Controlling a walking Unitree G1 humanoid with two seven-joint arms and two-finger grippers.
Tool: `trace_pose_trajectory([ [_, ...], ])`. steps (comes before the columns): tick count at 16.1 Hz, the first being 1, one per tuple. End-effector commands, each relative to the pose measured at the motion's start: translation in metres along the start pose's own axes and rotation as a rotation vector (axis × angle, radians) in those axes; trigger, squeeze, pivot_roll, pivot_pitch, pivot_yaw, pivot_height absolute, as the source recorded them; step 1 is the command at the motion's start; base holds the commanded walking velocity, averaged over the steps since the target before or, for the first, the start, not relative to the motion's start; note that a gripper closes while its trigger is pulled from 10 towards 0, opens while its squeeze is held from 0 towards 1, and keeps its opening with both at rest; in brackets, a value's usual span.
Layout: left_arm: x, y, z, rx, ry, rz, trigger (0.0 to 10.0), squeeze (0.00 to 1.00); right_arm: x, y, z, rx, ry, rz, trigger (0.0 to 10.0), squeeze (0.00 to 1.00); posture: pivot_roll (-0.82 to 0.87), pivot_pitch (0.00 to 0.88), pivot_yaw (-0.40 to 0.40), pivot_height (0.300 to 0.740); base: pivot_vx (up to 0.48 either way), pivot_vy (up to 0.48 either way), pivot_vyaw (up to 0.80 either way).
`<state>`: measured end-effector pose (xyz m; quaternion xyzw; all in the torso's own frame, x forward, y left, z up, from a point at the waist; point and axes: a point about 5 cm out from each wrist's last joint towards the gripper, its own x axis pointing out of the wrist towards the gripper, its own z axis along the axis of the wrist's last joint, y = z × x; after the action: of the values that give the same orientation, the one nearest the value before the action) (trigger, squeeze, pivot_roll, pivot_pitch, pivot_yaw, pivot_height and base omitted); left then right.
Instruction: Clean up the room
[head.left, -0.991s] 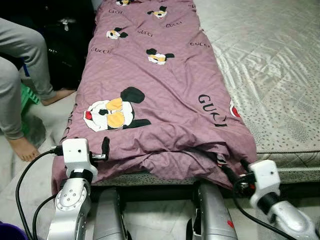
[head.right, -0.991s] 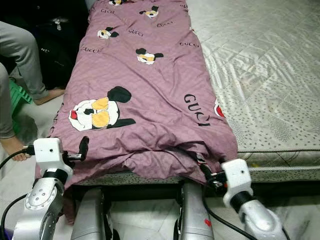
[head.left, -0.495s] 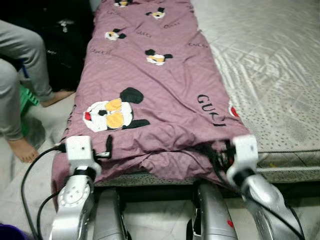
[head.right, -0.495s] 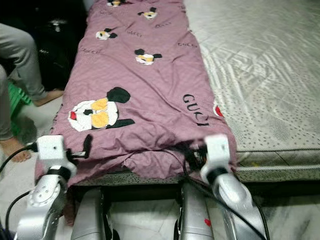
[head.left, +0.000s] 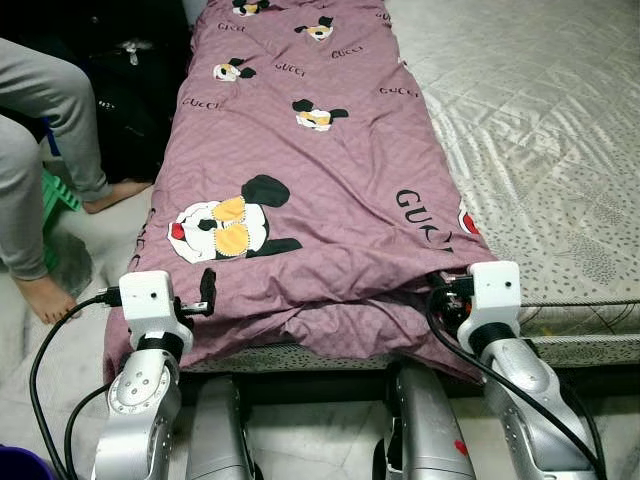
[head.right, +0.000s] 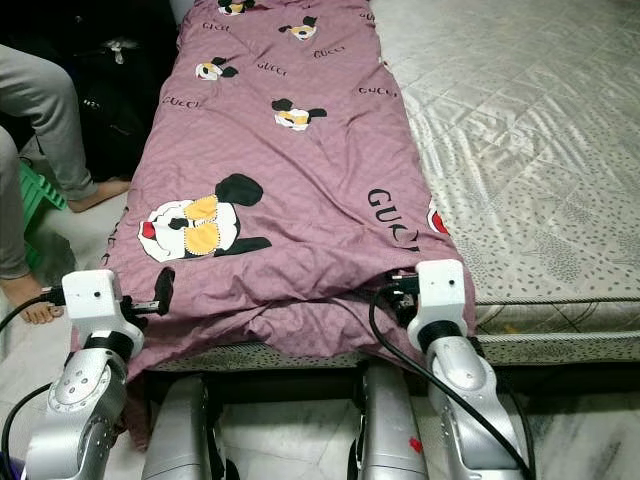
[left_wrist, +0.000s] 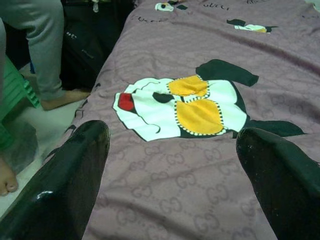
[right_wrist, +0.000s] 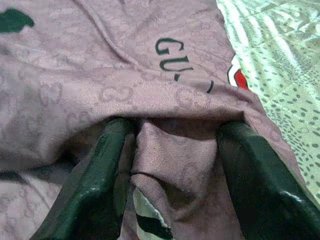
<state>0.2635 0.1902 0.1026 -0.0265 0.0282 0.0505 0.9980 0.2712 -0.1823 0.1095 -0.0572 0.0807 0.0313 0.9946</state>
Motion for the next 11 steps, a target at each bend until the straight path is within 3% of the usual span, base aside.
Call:
trace_pose_trajectory([
  [1,0.0,0.004,-0.003,0.007,0.016,0.018,10.0,0.0,-0.005,-0.001,-0.006,-0.01,0.032,0.014,10.0,0.0,0.02,0.112,0.057,0.522,0.0,0.0,0.0],
  [5,0.0,0.001,-0.005,0.005,0.024,0.007,10.0,0.0,-0.014,0.001,-0.021,-0.056,0.081,0.061,10.0,0.0,0.01,0.115,0.062,0.522,0.0,0.0,0.0],
  [6,0.0,0.001,-0.004,0.005,0.024,0.007,10.0,0.0,-0.013,0.002,-0.02,-0.059,0.078,0.058,3.5,0.0,0.01,0.115,0.062,0.522,0.0,0.0,0.0],
  [7,0.001,0.002,-0.004,0.006,0.023,0.007,10.0,0.0,-0.011,0.004,-0.019,-0.061,0.065,0.05,0.0,0.0,0.01,0.115,0.063,0.522,0.0,0.0,0.0],
  [11,0.002,0.002,-0.002,0.009,0.016,0.013,10.0,0.0,-0.002,0.002,-0.012,-0.048,0.034,-0.042,0.0,0.0,0.01,0.112,0.067,0.522,0.0,0.0,0.0],
])
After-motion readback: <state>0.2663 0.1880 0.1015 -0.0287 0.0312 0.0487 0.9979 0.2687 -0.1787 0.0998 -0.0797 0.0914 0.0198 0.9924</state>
